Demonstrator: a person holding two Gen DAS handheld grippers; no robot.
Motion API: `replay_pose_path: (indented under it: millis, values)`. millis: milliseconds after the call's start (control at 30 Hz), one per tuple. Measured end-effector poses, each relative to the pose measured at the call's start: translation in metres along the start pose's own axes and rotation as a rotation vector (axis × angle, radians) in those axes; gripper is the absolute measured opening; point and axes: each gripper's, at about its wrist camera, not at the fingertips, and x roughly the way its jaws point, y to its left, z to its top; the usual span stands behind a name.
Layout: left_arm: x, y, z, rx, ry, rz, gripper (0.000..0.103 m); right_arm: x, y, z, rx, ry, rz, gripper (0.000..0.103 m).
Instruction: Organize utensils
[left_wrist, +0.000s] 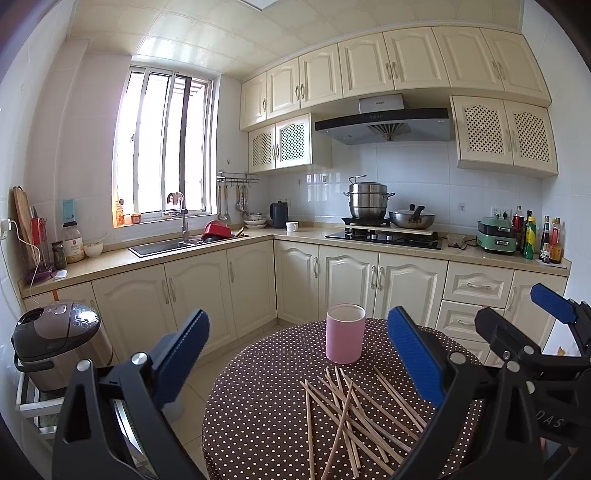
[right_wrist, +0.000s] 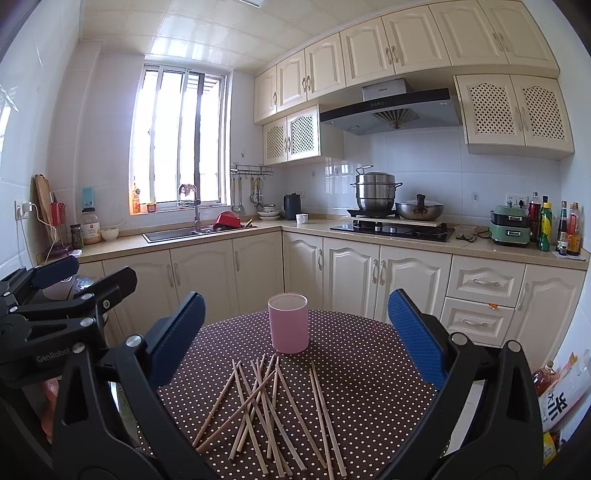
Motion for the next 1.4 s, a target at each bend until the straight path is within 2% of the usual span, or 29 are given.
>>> replay_pose_path:
  millis: [633, 1067, 1133, 1267, 1400]
  values:
    - [0.006, -0.001, -0.002, 0.002, 0.017, 0.003, 0.095, 0.003, 0.0, 0.001, -0.001, 0.014, -0.002, 0.097]
    - [0.022, -0.007, -0.013, 0.015, 0.029, 0.014, 0.095, 0.022, -0.005, -0.008, -0.001, 0.074, -0.012, 0.097]
    - [0.029, -0.006, -0.017, 0.007, 0.052, 0.003, 0.095, 0.028, -0.005, -0.012, -0.007, 0.096, -0.013, 0.097]
    - [0.052, -0.004, -0.026, -0.011, 0.148, -0.034, 0.095, 0.041, -0.008, -0.024, -0.014, 0.145, -0.012, 0.097]
    - [0.072, -0.004, -0.04, -0.02, 0.194, -0.051, 0.095, 0.057, -0.012, -0.039, -0.011, 0.205, -0.004, 0.097]
